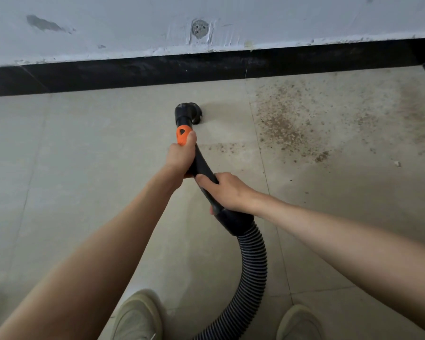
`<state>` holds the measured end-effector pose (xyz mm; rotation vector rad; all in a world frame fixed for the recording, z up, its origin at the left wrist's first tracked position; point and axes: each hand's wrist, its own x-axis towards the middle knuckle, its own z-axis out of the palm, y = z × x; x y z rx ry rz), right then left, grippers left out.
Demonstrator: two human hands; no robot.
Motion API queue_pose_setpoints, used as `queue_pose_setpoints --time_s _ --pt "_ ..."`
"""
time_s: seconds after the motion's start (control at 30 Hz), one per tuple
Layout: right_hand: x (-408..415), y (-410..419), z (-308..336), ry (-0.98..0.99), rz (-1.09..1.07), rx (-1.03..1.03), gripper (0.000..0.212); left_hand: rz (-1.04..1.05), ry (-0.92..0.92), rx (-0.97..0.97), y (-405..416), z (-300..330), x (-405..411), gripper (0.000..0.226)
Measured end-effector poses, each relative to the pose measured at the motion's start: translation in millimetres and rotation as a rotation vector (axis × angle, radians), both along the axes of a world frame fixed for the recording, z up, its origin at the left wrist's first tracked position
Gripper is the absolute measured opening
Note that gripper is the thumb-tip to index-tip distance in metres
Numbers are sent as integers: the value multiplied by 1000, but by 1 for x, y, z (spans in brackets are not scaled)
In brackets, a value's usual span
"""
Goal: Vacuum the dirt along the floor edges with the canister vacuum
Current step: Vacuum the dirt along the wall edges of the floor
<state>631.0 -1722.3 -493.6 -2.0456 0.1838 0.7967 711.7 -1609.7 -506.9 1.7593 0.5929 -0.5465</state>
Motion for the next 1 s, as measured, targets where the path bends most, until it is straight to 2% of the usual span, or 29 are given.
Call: queue_pose_setpoints --time_s 0.17,0.3,0.57,0.67,0.83,1.0 --pt "-3 27 12 6 191 -40 50 208 35 -63 44 1 -18 32" --pt "-15 34 14 47 292 -49 52 288 28 -71 61 0 -36 23" --pt "-40 22 9 129 262 -34 56 235 34 -93 50 -4 -64 26" --pt "-44 22 7 162 215 25 50 203 47 -106 45 -5 -72 35" --pt "-49 13 9 234 167 137 44 168 52 -156 37 -6 -80 30" --pt "-59 4 8 252 85 178 44 74 73 -165 21 -5 -86 37"
